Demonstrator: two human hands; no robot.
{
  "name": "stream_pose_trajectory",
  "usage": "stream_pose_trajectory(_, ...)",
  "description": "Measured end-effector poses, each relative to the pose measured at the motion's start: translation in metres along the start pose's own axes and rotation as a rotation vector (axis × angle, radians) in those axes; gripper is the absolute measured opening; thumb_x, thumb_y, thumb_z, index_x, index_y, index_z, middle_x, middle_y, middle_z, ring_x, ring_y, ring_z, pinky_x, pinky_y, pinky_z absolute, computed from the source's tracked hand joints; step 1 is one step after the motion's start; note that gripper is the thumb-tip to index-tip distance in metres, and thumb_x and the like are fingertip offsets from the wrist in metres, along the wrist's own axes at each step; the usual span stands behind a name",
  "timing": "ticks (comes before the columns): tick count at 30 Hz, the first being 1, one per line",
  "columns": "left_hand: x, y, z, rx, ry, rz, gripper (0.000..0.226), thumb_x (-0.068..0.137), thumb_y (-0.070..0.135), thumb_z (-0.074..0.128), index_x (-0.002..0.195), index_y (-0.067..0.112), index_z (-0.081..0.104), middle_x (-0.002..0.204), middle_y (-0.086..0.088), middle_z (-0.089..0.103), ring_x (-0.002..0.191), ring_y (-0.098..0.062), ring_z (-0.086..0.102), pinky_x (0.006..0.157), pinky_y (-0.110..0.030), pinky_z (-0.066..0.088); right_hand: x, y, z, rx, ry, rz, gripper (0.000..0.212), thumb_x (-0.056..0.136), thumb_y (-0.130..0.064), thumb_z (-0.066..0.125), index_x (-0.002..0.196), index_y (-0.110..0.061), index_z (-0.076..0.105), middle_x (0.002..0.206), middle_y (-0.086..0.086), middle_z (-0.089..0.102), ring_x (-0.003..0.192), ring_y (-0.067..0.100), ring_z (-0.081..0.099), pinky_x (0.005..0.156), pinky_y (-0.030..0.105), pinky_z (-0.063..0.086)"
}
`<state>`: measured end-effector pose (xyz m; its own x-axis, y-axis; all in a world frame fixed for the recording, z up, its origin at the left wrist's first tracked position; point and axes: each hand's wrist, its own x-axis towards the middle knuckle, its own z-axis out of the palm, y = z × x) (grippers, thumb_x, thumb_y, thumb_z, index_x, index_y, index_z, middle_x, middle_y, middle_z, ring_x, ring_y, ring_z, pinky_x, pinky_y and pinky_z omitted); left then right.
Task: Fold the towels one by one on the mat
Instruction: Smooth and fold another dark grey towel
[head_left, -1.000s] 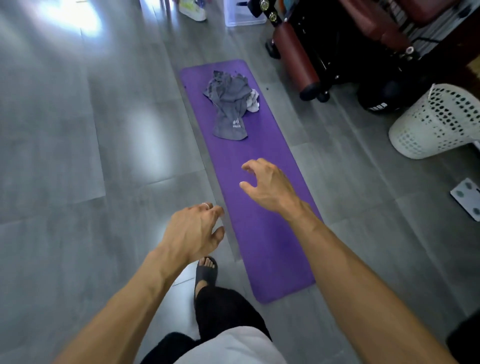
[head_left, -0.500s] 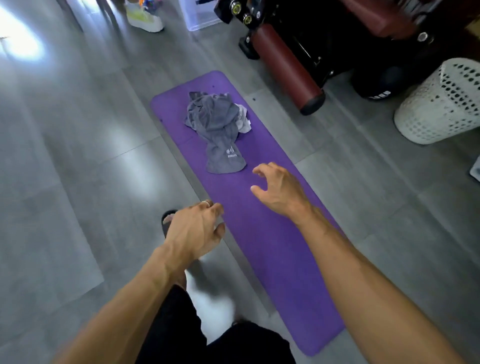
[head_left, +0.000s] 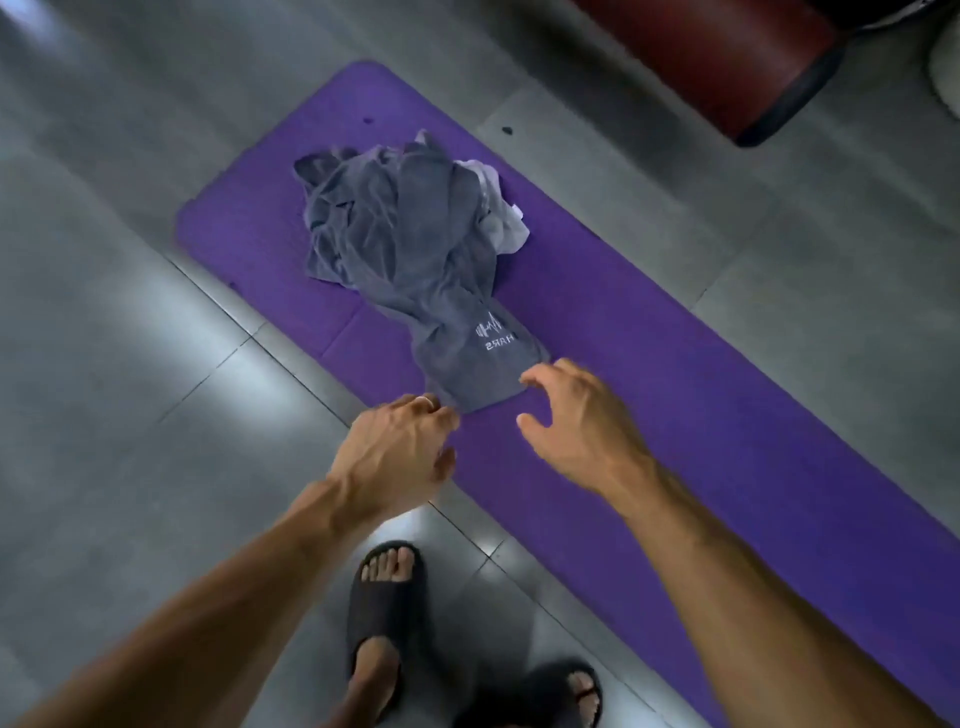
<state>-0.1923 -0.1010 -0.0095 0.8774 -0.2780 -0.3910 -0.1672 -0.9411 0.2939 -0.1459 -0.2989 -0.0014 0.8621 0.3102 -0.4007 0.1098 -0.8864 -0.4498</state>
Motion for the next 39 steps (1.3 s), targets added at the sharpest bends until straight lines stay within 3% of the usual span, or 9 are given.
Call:
stream_pose_trajectory(10,0.125,-0.105,0.233,0.024,0.046,0.105,0.063,0.083,0.035,0.066,0.14,0.022,0.041,0.138,-0.003,0.046,0.121,-0.025,0.043,0.094,-0.039,0.042,0.121,0.119,0.24,-0.086,0.085,0.067,0.053,0.081,-0.035,0.073,0.127,-0.019,0.053,0.121,0.006,0.052,0.117,0.028,0.049,0.094,0.043,0.044)
stream_pose_trajectory(15,0.16,-0.131,0.278,0.183,0.18,0.195,0.061,0.073,0.041,0.074,0.126,0.016,0.057,0.13,-0.007,0.053,0.121,-0.031,0.046,0.095,-0.045,0.04,0.142,0.155,0.291,-0.207,0.244,-0.048,0.056,0.083,-0.043,0.069,0.134,-0.026,0.052,0.128,0.006,0.049,0.116,0.027,0.047,0.088,0.044,0.04)
stream_pose_trajectory(18,0.178,-0.146,0.286,0.219,0.245,0.284,0.041,0.072,0.038,0.076,0.106,0.019,0.064,0.112,-0.004,0.06,0.108,-0.03,0.055,0.086,-0.047,0.045,0.161,0.168,0.303,-0.285,0.396,-0.158,0.027,0.084,-0.034,0.068,0.109,-0.023,0.064,0.11,0.005,0.054,0.1,0.027,0.052,0.076,0.041,0.041)
stream_pose_trajectory(21,0.188,-0.144,0.281,0.231,0.299,0.337,0.013,0.085,0.033,0.056,0.09,0.022,0.06,0.095,0.002,0.061,0.095,-0.025,0.06,0.086,-0.043,0.044,0.173,0.17,0.304,-0.284,0.447,-0.24,0.005,0.087,-0.021,0.062,0.092,-0.019,0.059,0.104,0.002,0.056,0.095,0.026,0.054,0.074,0.04,0.042)
stream_pose_trajectory(24,0.199,-0.124,0.254,0.037,0.286,0.372,0.027,0.091,0.036,0.034,0.095,0.016,0.051,0.105,-0.004,0.06,0.101,-0.027,0.058,0.089,-0.043,0.045,0.176,0.168,0.27,-0.022,0.478,-0.208,0.008,0.096,-0.017,0.045,0.093,-0.015,0.052,0.097,0.004,0.061,0.094,0.029,0.056,0.086,0.046,0.044)
stream_pose_trajectory(27,0.208,-0.08,0.206,-0.367,0.464,0.263,0.013,0.099,0.03,0.037,0.094,0.018,0.04,0.082,0.001,0.055,0.08,-0.027,0.055,0.075,-0.04,0.042,0.171,0.158,0.196,0.341,0.608,-0.032,0.008,0.101,-0.02,0.043,0.098,-0.016,0.049,0.087,0.001,0.058,0.088,0.032,0.056,0.073,0.038,0.04)
stream_pose_trajectory(31,0.213,-0.006,0.167,-0.599,0.644,0.148,0.011,0.1,0.023,0.045,0.094,0.016,0.038,0.074,0.007,0.053,0.077,-0.024,0.053,0.07,-0.037,0.039,0.137,0.155,0.125,0.371,0.69,-0.055,0.007,0.1,-0.024,0.046,0.093,-0.024,0.049,0.071,-0.013,0.05,0.064,0.008,0.047,0.058,0.026,0.03)
stream_pose_trajectory(35,0.206,0.056,0.171,-0.5,0.499,0.293,0.018,0.099,0.031,0.047,0.102,0.013,0.046,0.081,0.0,0.059,0.083,-0.027,0.059,0.07,-0.037,0.039,0.075,0.203,0.107,0.247,0.602,0.005,0.009,0.1,-0.022,0.046,0.093,-0.022,0.051,0.064,-0.012,0.045,0.055,0.003,0.039,0.05,0.02,0.026)
stream_pose_trajectory(39,0.198,0.116,0.168,-0.434,0.259,0.465,0.048,0.086,0.041,0.067,0.119,0.015,0.044,0.104,-0.001,0.06,0.096,-0.018,0.056,0.078,-0.028,0.04,0.014,0.253,0.083,0.226,0.72,0.139,0.011,0.099,-0.021,0.048,0.089,-0.021,0.052,0.068,-0.003,0.055,0.06,0.015,0.047,0.057,0.029,0.031)
